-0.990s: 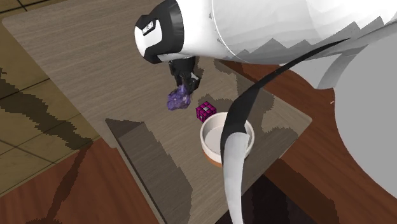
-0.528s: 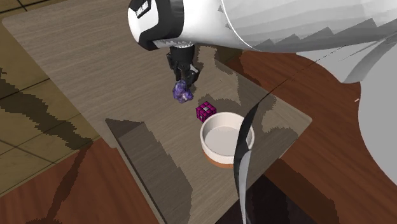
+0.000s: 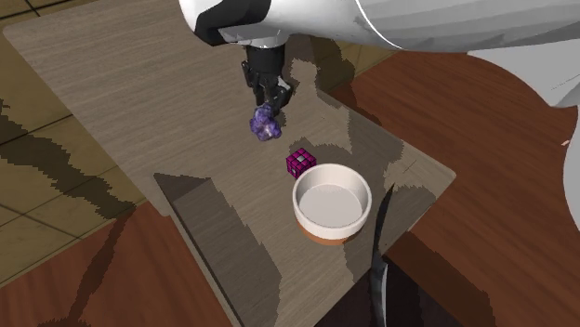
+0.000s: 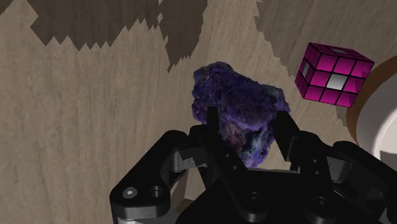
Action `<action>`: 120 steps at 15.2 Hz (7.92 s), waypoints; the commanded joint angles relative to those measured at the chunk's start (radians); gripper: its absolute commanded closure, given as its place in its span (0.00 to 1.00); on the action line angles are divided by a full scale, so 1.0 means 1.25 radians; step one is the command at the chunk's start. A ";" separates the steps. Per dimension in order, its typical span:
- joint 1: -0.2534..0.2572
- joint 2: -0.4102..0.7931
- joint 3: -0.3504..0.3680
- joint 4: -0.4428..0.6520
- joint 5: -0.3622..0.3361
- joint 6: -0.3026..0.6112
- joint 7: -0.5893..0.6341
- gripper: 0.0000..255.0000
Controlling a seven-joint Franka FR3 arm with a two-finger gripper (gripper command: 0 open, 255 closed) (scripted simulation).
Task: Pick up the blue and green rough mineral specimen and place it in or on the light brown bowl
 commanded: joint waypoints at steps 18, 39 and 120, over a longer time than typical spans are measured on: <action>-0.030 -0.228 -0.015 -0.184 0.003 -0.046 -0.042 1.00; -0.101 -0.585 -0.085 -0.622 -0.020 0.028 -0.176 0.00; -0.034 -0.344 -0.007 -0.679 -0.263 0.308 -0.484 1.00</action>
